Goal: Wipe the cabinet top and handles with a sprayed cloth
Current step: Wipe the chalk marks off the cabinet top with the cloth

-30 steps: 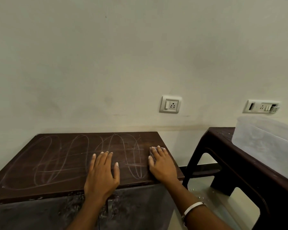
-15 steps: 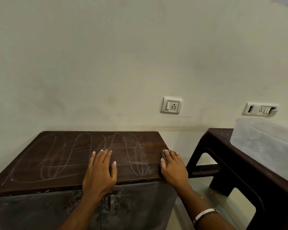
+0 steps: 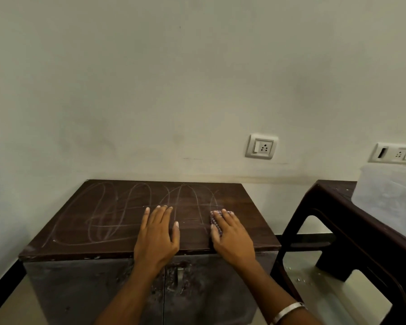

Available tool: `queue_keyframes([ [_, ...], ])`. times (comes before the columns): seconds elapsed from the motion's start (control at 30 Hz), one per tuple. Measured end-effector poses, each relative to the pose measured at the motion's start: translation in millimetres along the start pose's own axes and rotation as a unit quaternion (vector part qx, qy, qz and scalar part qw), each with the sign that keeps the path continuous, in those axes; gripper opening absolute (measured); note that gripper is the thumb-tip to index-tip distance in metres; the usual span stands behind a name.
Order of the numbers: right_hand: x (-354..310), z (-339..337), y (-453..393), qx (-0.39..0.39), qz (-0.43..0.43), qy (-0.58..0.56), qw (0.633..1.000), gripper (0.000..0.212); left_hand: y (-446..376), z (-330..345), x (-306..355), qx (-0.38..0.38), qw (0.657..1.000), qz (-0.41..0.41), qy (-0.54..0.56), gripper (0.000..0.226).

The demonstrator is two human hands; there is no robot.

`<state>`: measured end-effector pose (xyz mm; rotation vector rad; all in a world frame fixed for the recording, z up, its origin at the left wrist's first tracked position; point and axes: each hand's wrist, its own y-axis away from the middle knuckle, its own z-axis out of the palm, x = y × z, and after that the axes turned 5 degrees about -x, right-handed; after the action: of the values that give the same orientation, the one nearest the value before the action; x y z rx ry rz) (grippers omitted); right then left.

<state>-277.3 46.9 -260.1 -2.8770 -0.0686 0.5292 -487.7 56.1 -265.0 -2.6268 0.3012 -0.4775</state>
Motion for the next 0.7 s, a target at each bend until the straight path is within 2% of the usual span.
queue_keyframes([
  [0.17, 18, -11, 5, 0.002, 0.044, 0.002, 0.999, 0.054, 2, -5, -19, 0.003, 1.000, 0.000, -0.006, 0.060],
  [0.33, 2, -8, 5, 0.010, 0.065, 0.018, 0.998, 0.055, 5, -10, -37, 0.012, 1.000, -0.010, -0.021, 0.060],
  [0.57, -41, 10, -8, -0.040, -0.013, 0.001, 0.999, 0.055, 6, -9, -34, 0.014, 1.000, -0.020, -0.020, 0.060],
  [0.7, -17, -2, -8, -0.049, -0.007, 0.001, 0.999, 0.054, 5, -9, -36, 0.015, 1.000, -0.021, -0.011, 0.061],
])
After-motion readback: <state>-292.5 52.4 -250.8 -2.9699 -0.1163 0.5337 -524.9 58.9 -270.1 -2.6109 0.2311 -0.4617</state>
